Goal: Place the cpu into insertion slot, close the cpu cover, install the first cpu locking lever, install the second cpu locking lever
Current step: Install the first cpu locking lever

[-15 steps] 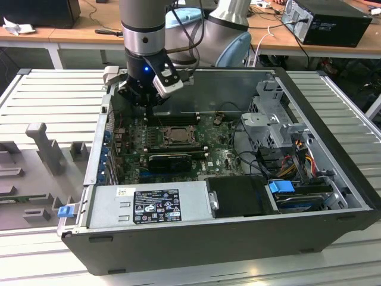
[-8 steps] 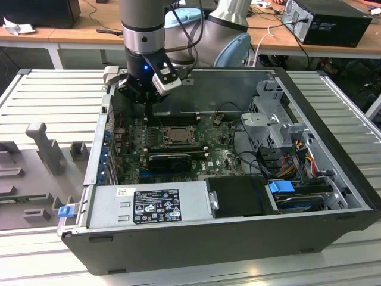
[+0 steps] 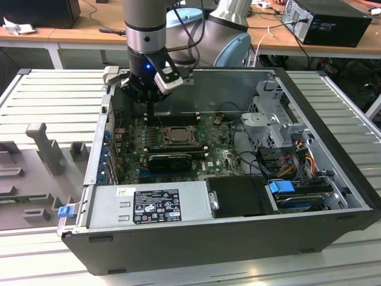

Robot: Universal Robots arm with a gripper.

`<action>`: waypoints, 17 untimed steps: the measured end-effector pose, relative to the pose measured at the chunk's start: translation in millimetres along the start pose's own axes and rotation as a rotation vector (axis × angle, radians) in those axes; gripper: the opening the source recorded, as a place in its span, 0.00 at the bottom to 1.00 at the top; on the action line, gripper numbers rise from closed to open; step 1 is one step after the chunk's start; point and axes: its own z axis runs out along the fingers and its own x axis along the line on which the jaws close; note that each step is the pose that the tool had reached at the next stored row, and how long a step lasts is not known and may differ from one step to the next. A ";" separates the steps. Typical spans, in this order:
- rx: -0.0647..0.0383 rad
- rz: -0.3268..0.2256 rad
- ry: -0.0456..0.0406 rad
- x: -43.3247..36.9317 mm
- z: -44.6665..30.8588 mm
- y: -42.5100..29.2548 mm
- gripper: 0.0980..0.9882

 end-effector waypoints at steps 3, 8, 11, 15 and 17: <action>0.000 0.000 -0.0001 -2.1 0.1 -0.1 0.01; 0.000 0.000 0.0000 -7.1 0.2 -0.4 0.01; 0.000 0.000 -0.0001 -8.7 0.2 -0.5 0.01; 0.000 0.000 0.0000 -10.9 0.2 -0.6 0.01; 0.000 0.000 -0.0001 -11.9 0.2 -0.7 0.01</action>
